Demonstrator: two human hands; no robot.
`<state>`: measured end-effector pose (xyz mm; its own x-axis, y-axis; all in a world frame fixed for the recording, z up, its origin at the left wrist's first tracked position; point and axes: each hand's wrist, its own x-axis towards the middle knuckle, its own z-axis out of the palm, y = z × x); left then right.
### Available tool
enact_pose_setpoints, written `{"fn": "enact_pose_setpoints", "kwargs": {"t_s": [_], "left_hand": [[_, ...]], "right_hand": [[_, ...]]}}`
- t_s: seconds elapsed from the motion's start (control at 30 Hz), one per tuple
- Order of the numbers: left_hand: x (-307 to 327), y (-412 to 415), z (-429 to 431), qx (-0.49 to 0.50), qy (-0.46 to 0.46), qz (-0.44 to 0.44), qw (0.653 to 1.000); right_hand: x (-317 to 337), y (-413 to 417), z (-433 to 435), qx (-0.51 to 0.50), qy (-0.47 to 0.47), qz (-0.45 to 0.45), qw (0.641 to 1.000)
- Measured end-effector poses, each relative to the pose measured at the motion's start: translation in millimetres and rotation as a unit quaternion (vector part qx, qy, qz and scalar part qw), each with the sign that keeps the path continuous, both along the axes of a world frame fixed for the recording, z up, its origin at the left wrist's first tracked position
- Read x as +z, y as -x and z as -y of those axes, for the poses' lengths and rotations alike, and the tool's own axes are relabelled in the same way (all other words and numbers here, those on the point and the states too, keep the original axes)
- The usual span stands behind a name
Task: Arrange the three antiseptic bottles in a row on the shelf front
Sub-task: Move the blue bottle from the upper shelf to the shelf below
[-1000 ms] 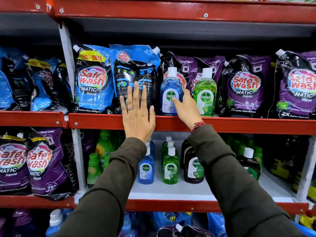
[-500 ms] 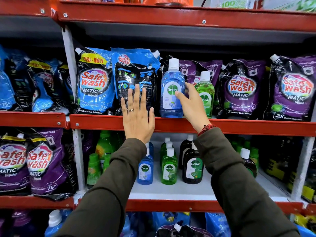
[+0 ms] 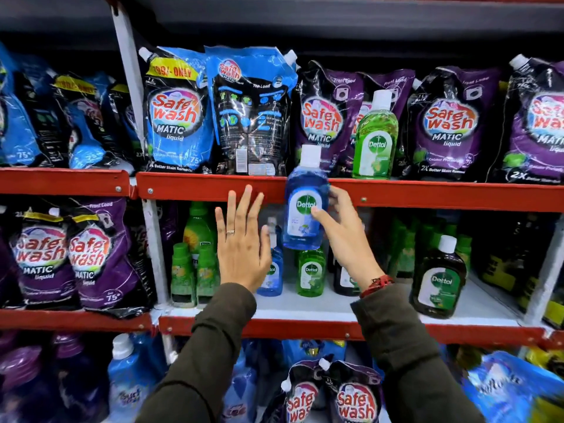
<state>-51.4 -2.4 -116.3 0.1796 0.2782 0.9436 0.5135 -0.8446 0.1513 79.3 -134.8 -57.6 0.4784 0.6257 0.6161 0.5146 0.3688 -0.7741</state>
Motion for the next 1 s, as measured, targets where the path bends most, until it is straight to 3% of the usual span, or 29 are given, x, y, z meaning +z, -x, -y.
{"fn": "enact_pose_setpoints", "kwargs": {"t_s": [0.2, 0.43, 1.0], "left_hand": [[-84.2, 9.8, -4.5, -0.014, 0.089, -0.055, 0.994], [-163.6, 22.2, -28.3, 0.038, 0.197, -0.153, 0.968], [-190.5, 22.6, -38.1, 0.069, 0.202, -0.19, 0.958]], "right_hand": [[-78.2, 4.3, -9.9, 0.014, 0.075, -0.014, 0.997], [-143.3, 10.9, -40.6, 0.006, 0.145, -0.033, 0.989], [-176.7, 8.4, -90.8, 0.021, 0.178, -0.038, 0.983]]}}
